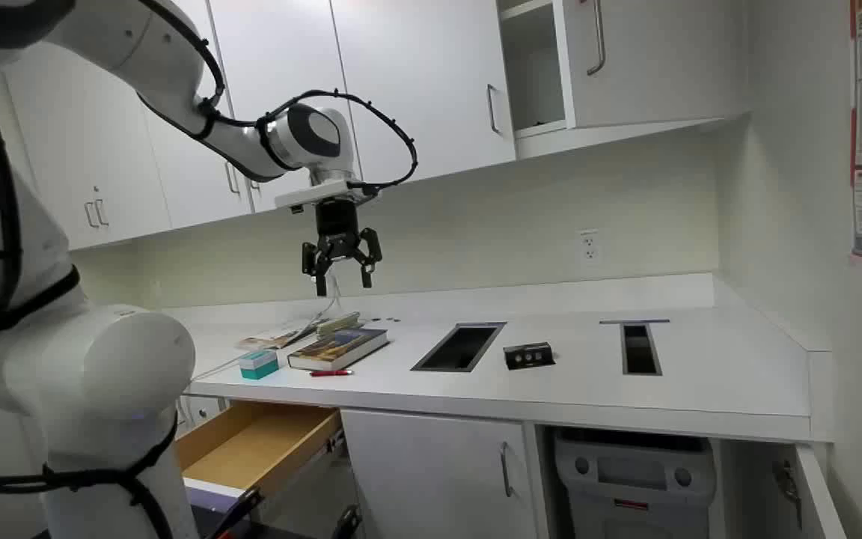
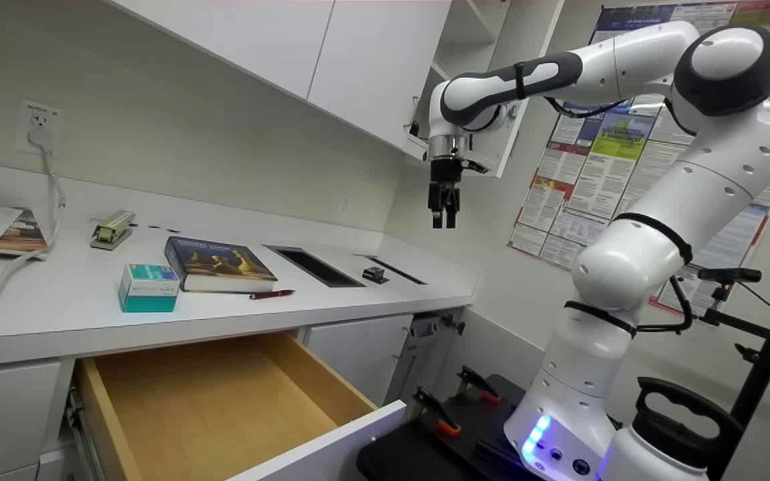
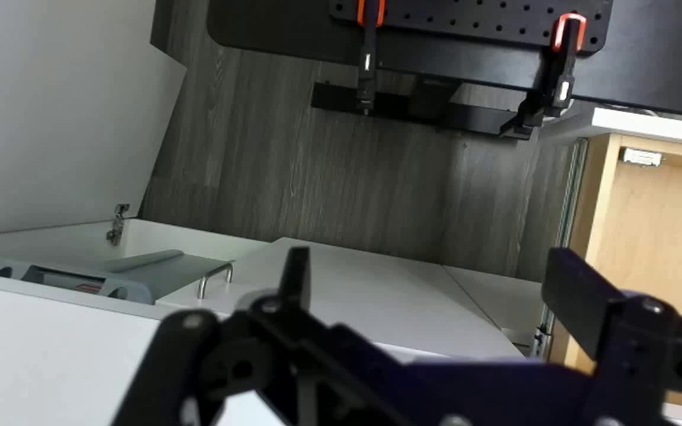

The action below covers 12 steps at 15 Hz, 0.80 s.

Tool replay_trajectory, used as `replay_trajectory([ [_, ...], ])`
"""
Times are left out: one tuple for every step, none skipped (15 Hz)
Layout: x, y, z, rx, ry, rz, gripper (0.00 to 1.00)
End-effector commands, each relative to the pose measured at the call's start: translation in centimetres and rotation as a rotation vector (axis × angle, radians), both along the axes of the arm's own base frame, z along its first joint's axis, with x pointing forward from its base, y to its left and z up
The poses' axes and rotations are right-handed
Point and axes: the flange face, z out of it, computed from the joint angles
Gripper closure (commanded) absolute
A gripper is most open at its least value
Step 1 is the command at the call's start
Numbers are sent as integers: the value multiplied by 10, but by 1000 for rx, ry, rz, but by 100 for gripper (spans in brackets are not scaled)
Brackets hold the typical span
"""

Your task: Put the pen in the open drawer

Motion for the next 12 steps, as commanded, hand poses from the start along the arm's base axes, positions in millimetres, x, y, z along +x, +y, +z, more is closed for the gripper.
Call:
replay_trajectory([
  [0, 0, 0, 0, 0, 0, 0],
  [0, 0, 0, 0, 0, 0, 0],
  [0, 0, 0, 0, 0, 0, 0],
  [0, 0, 0, 0, 0, 0, 0],
  [0, 0, 0, 0, 0, 0, 0],
  [0, 0, 0, 0, 0, 0, 0],
  [4, 5, -1, 20, -16, 55, 0],
  [8, 11, -4, 26, -18, 109, 0],
  [12, 18, -6, 41, -22, 178, 0],
  [16, 26, -10, 44, -18, 238, 0],
  [19, 34, -14, 51, -20, 294, 0],
  [21, 44, -20, 61, -19, 350, 0],
])
